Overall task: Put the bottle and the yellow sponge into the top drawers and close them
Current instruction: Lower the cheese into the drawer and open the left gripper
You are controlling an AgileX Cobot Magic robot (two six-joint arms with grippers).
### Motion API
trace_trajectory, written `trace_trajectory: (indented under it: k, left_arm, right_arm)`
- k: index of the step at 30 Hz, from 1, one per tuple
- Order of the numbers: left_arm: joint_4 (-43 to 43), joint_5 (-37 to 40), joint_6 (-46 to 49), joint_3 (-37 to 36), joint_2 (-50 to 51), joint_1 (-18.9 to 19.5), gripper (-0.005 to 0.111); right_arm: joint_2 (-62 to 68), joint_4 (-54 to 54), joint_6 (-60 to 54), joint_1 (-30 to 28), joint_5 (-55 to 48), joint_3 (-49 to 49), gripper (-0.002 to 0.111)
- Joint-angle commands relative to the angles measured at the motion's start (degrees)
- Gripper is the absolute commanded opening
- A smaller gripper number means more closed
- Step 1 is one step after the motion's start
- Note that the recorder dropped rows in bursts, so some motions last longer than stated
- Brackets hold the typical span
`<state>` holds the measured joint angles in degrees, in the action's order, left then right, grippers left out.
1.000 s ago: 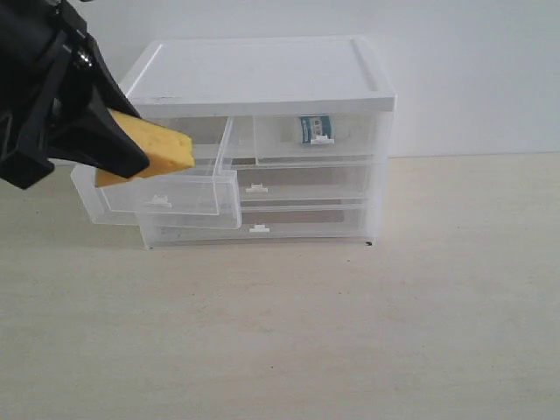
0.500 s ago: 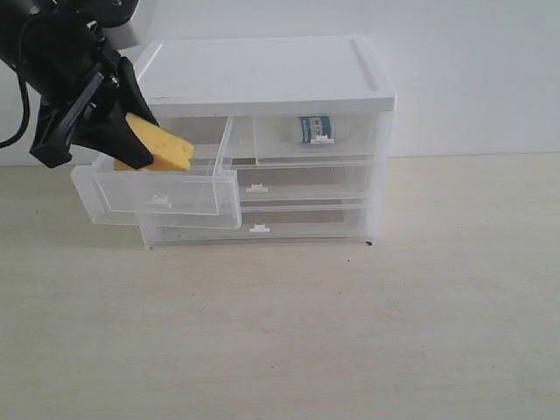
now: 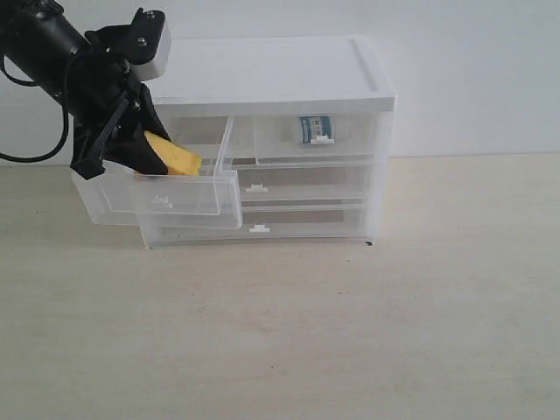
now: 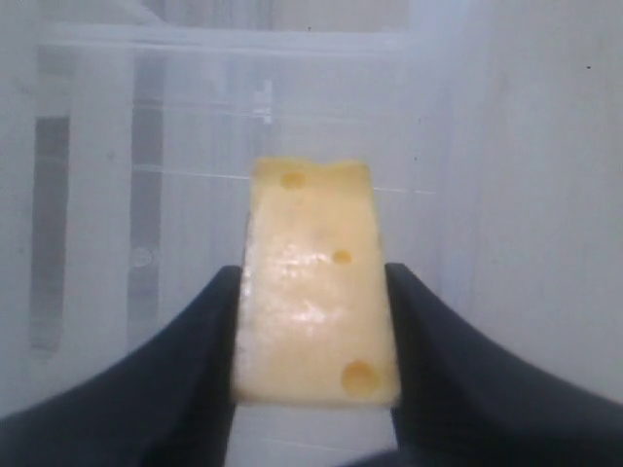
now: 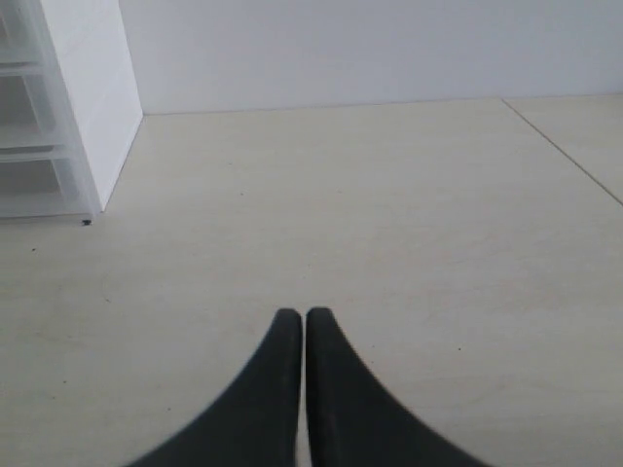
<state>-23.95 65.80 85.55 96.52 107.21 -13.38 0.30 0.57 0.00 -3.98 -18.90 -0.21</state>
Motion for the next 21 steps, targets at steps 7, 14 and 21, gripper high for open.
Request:
trace_trajectory:
  k: [7,14,21]
  left_arm:
    - [-1.06,-7.16,0.25,0.34,0.81,0.17,0.030]
    - [-1.06,-7.89,0.25,0.34,0.81,0.17,0.060]
    - [-1.06,-9.34,-0.28,0.43,-0.53,0.17,0.064]
  right_arm:
    - [-0.30,0.03,0.00,0.09,0.53,0.21,0.000]
    - [-0.30,0.03,0.00,0.09,0.41,0.21,0.000]
    - [-0.30,0.03,0.00,0.09,0.41,0.21,0.000]
